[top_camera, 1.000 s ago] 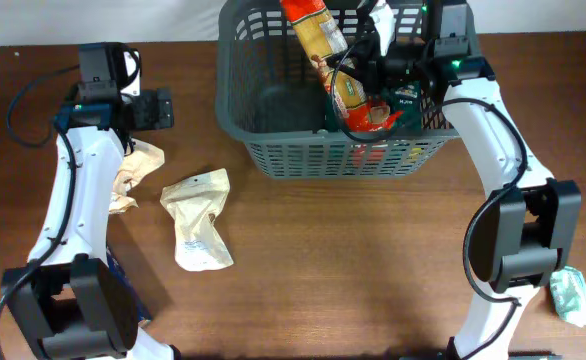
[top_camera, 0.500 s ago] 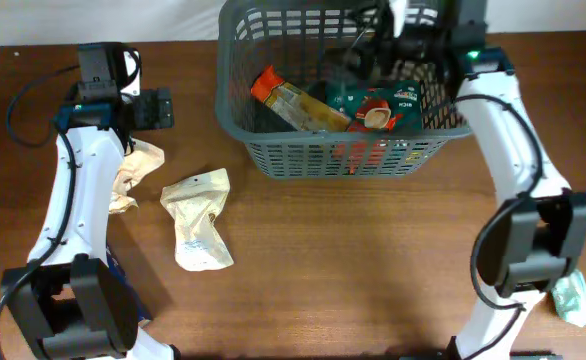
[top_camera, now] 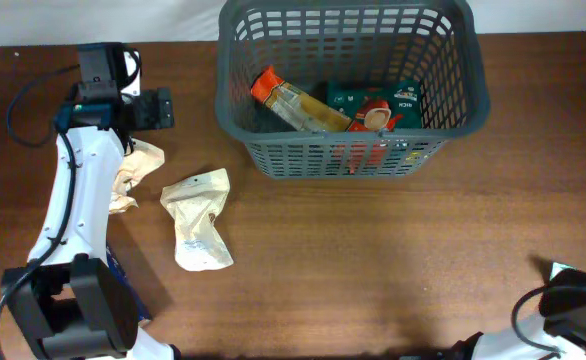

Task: Pack container
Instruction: 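Reach the right gripper to the mint-green packet and grasp it, then lift the mint-green packet and drop it into the basket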

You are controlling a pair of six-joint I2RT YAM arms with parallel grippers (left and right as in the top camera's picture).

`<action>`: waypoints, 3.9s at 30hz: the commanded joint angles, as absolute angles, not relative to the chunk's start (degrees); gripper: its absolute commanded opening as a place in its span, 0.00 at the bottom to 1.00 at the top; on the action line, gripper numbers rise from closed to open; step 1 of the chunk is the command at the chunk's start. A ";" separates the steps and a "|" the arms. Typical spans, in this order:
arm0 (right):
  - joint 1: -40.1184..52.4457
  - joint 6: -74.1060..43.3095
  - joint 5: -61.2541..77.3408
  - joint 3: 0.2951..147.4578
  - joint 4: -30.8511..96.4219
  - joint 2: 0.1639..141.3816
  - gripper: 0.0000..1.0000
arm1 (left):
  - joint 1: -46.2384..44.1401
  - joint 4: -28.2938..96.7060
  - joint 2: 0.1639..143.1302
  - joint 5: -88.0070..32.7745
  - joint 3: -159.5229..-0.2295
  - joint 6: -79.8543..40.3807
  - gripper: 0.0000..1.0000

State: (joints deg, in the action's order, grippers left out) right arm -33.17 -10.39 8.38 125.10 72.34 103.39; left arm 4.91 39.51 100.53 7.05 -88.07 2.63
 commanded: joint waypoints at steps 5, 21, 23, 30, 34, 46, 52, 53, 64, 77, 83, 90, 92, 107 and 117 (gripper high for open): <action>-46.92 -32.34 -10.17 121.36 97.36 103.48 0.99 | 5.15 39.40 100.95 6.83 -88.16 3.55 0.99; -55.53 -91.18 -22.70 80.27 90.65 87.35 0.99 | 5.15 39.64 101.49 3.60 -88.16 3.53 0.99; -55.53 -92.49 -23.22 74.74 86.87 87.35 0.99 | 5.15 39.88 101.49 3.60 -88.16 3.53 0.99; -55.53 -90.76 -25.56 57.32 65.65 87.35 0.99 | 5.15 40.75 101.51 3.60 -88.16 3.55 0.99; -55.51 -84.23 -25.54 53.30 56.10 87.35 0.99 | 5.15 40.77 101.51 3.60 -88.16 3.55 0.99; -54.68 -75.26 -15.59 51.64 43.81 87.37 0.99 | 5.15 40.93 101.58 1.61 -88.16 3.51 0.99; -53.52 -77.91 -3.53 51.64 43.94 87.37 0.99 | 5.15 41.80 101.58 1.63 -88.16 3.51 0.99; -53.52 -80.25 -2.81 51.64 44.38 87.37 0.99 | 5.15 41.87 101.58 1.63 -88.16 3.51 0.99; -53.52 -89.10 -1.56 51.64 44.47 87.42 0.99 | 5.15 43.05 101.58 1.63 -88.16 3.51 0.99; -53.52 -89.84 -7.01 51.53 44.56 88.49 0.99 | 5.15 43.05 101.58 1.65 -88.16 3.53 0.99; -53.52 -91.02 -8.01 51.53 43.35 90.76 0.99 | 5.15 43.07 101.58 1.65 -88.16 3.53 0.99; -53.52 -91.00 -7.99 51.53 40.62 94.30 0.99 | 5.15 43.09 101.58 1.65 -88.16 3.51 0.99; -53.54 -90.98 -7.99 51.53 40.40 95.00 0.99 | 5.15 43.09 101.58 1.65 -88.16 3.51 0.99; -53.63 -90.96 -7.97 51.53 39.79 99.13 0.03 | 5.15 43.09 101.58 1.63 -88.16 3.49 0.99; -53.63 -74.85 4.12 52.69 28.86 97.95 0.03 | 5.15 43.03 101.58 1.63 -88.16 3.51 0.99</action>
